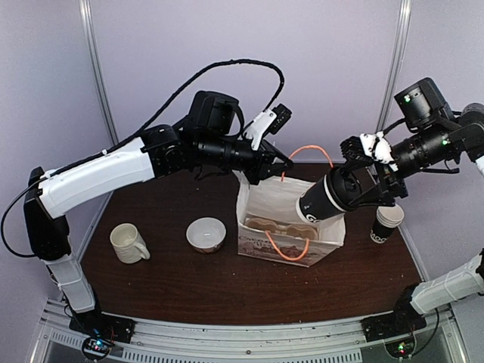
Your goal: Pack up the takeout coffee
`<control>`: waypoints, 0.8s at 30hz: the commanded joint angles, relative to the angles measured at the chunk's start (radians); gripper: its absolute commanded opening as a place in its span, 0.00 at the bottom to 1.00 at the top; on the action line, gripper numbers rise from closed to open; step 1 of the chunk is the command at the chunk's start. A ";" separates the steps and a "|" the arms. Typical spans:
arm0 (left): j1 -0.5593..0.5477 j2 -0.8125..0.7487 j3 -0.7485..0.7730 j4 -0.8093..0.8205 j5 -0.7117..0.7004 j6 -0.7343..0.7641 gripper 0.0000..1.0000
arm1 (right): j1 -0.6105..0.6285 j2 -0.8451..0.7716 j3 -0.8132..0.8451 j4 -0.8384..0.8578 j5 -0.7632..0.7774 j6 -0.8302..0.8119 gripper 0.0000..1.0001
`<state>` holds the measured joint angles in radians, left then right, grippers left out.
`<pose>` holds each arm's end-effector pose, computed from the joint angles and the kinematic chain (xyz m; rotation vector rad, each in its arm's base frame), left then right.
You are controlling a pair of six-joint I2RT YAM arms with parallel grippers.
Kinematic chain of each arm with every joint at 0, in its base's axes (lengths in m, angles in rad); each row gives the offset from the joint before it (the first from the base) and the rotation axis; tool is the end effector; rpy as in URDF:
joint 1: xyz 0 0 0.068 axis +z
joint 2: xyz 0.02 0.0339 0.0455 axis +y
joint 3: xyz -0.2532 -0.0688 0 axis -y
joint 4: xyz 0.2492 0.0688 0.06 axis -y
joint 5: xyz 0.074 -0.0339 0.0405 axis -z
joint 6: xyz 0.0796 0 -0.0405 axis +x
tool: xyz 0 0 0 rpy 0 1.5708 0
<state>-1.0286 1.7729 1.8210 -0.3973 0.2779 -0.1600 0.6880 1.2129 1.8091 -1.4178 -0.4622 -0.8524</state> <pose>0.2178 -0.4038 0.3820 1.0425 1.7715 -1.0390 0.1341 0.1562 0.4339 -1.7706 1.5168 0.4695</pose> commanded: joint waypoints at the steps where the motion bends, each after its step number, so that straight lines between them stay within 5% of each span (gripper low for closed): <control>1: 0.002 -0.036 -0.027 0.135 -0.012 -0.028 0.00 | 0.113 0.035 -0.042 0.071 0.220 0.023 0.67; 9: 0.002 -0.020 -0.046 0.152 -0.013 -0.014 0.01 | 0.236 0.035 -0.159 0.086 0.378 0.017 0.66; 17: -0.001 -0.021 -0.041 0.072 0.016 -0.039 0.52 | 0.289 -0.043 -0.319 0.096 0.409 0.013 0.65; 24: -0.054 -0.092 -0.049 0.043 0.049 -0.010 0.65 | 0.347 -0.095 -0.397 0.090 0.387 0.018 0.65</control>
<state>-1.0519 1.7596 1.7771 -0.3595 0.2916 -0.1856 0.9958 1.1435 1.4326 -1.3346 -0.0883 -0.8413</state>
